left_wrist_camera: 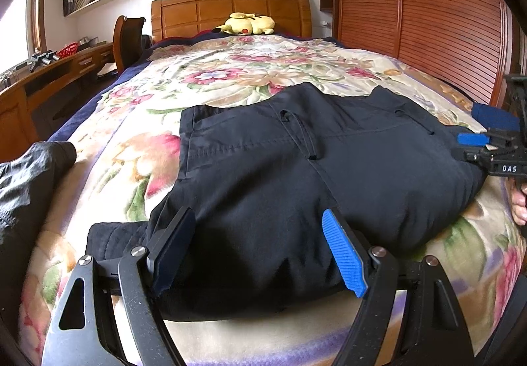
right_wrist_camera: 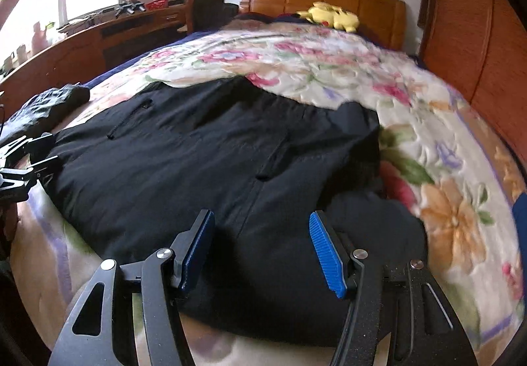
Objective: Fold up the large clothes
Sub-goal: 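Press and smooth the folded coat flat with the open right tool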
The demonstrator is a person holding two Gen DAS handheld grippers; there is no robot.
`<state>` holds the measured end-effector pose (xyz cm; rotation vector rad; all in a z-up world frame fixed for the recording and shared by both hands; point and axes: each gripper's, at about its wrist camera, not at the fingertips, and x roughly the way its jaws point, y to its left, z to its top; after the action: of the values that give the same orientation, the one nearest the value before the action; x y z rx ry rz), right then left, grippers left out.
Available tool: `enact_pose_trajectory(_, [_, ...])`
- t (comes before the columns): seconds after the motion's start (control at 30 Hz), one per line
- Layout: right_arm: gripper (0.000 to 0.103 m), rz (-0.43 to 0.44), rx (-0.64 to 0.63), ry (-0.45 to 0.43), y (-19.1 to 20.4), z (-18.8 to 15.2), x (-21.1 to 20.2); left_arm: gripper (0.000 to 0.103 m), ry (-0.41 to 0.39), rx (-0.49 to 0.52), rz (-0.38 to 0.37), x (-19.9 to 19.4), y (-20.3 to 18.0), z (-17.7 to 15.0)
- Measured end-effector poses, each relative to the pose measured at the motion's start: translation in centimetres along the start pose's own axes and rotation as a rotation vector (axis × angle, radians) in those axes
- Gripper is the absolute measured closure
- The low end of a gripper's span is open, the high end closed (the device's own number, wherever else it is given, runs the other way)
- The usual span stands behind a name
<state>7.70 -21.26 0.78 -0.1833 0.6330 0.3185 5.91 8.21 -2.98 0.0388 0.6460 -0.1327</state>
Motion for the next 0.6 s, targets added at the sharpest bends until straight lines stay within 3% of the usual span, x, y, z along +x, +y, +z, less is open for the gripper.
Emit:
enact_pose_trajectory(0.13, [0.041,0.031,0.029,0.048,-0.1,-1.4,1.8,0.023,0.007,0.009,0.004,0.1,-0.2,-0.1])
enact_pose_trajectory(0.3, [0.041,-0.062,-0.043,0.068,1.7,-0.5,1.8,0.023,0.018,0.006,0.002,0.4,-0.1,-0.2])
enact_pose_trajectory(0.4, [0.041,-0.102,-0.065,0.016,3.6,0.8,0.2,0.023,0.018,0.009,0.006,0.4,-0.2,-0.3])
enact_pose_trajectory(0.6, [0.041,0.025,-0.081,-0.052,8.8,2.8,-0.1,0.023,0.02,0.014,0.014,0.5,-0.4,-0.2])
